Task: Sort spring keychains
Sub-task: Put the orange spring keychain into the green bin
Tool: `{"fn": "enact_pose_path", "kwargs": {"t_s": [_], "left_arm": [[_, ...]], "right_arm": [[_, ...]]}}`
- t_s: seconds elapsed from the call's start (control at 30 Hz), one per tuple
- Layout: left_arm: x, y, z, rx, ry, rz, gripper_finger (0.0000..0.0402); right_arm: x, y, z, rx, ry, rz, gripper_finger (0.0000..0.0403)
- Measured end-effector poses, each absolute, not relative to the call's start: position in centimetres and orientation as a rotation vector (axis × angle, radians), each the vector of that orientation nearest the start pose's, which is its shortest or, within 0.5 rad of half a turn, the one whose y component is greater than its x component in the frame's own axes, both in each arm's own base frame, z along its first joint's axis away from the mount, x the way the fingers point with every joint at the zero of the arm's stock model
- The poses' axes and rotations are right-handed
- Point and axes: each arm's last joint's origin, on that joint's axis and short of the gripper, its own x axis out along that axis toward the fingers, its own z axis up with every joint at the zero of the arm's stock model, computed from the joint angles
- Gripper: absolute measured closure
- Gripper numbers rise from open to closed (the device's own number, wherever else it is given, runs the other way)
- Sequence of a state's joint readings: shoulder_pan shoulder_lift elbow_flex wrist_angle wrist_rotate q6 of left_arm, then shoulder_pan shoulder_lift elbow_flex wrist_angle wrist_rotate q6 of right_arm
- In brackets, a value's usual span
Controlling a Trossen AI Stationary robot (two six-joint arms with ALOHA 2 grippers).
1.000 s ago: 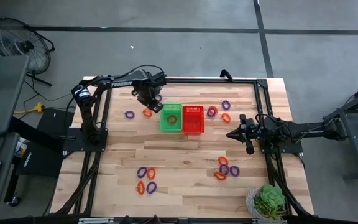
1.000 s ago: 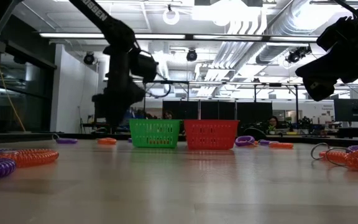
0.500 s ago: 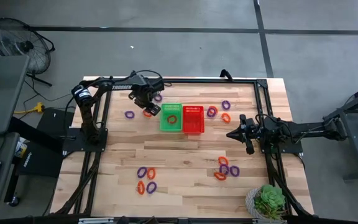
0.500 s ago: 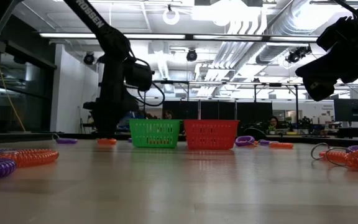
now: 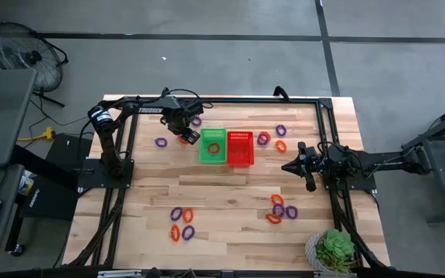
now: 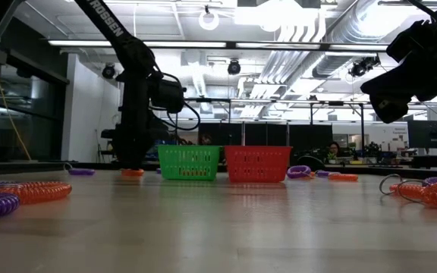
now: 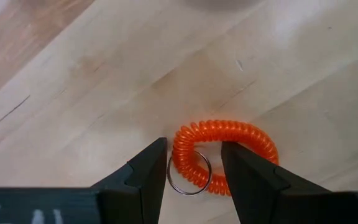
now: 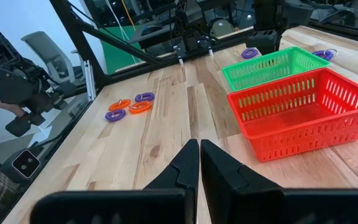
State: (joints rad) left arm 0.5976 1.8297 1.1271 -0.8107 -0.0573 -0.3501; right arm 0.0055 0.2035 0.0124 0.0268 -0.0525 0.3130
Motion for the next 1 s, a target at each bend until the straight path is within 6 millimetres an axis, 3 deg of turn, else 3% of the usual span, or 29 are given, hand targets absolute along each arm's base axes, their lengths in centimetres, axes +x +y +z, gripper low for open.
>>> {"fn": "enact_pose_path", "kwargs": {"t_s": [0.23,0.67,1.0], "left_arm": [[26.28,18.07,14.92,-0.687,1.390,0.782,0.0256],[26.40,17.96,14.88,-0.700,1.387,0.757,0.0370],[26.46,17.98,14.98,-0.692,1.400,0.726,0.0378]], "right_arm": [[10.87,0.21,15.34,0.316,0.172,0.032,0.0391],[10.87,0.21,15.35,0.316,0.172,0.032,0.0391],[10.87,0.21,15.34,0.316,0.172,0.032,0.0391]]}}
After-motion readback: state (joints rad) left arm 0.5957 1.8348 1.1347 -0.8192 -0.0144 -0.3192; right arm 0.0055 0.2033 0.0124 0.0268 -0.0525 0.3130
